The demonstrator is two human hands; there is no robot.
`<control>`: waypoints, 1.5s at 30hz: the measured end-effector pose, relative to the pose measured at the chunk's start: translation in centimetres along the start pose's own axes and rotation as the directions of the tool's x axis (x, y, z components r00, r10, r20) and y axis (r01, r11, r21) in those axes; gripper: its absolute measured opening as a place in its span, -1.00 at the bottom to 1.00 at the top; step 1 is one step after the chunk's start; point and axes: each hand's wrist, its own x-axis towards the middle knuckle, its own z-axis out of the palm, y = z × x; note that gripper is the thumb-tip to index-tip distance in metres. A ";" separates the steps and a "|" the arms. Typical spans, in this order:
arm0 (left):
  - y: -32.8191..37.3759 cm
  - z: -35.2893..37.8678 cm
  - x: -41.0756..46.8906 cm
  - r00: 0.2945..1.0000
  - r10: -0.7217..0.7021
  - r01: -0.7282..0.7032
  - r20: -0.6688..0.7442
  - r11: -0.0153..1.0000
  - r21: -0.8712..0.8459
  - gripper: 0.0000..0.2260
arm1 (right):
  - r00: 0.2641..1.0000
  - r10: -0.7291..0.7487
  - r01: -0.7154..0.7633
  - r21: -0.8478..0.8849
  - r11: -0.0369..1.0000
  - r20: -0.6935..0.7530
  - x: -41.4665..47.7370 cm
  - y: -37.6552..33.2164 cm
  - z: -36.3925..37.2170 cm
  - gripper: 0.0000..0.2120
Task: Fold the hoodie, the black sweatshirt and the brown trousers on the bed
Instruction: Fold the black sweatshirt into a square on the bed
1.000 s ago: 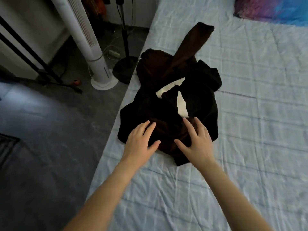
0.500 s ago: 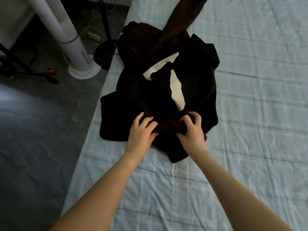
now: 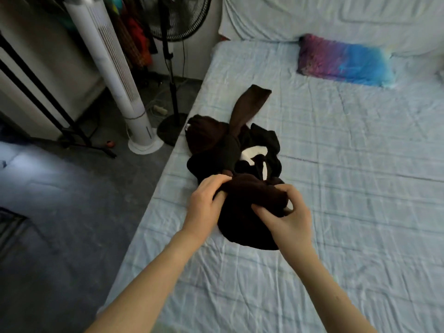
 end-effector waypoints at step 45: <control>-19.8 22.0 4.0 0.924 -0.144 -0.041 0.355 0.885 0.464 -0.21 | 0.962 0.243 -0.214 -0.208 0.954 0.124 17.9 31.8 -1.6 -0.34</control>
